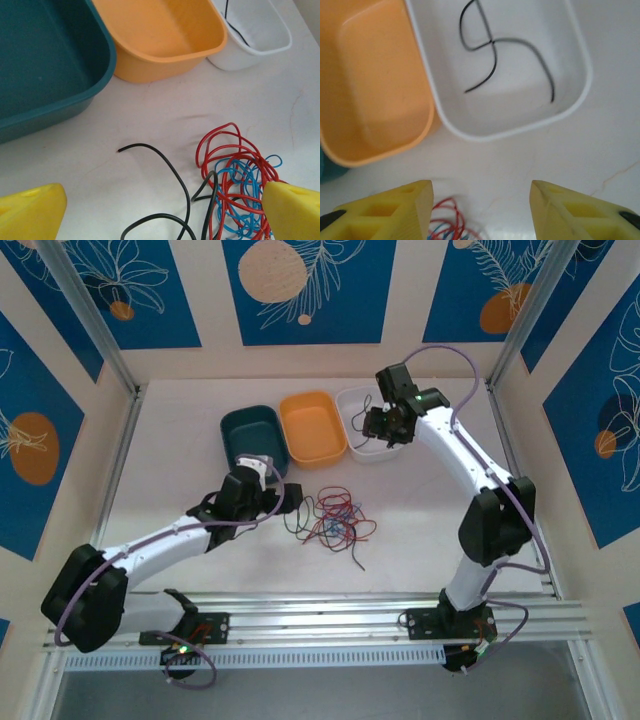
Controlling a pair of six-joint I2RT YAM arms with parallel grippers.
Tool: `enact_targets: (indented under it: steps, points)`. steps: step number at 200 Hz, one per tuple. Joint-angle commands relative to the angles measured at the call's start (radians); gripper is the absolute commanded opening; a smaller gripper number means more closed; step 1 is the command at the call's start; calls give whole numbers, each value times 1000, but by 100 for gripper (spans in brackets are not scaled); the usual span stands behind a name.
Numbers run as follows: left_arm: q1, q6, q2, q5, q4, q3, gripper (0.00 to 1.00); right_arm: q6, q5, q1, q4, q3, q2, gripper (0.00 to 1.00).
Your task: Untangle the cables
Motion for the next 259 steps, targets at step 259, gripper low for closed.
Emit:
enact_targets:
  steps: [259]
  points:
    - [50,-264,-87,-241,-133,-119,100,329,-162,474,164,-36,252,38]
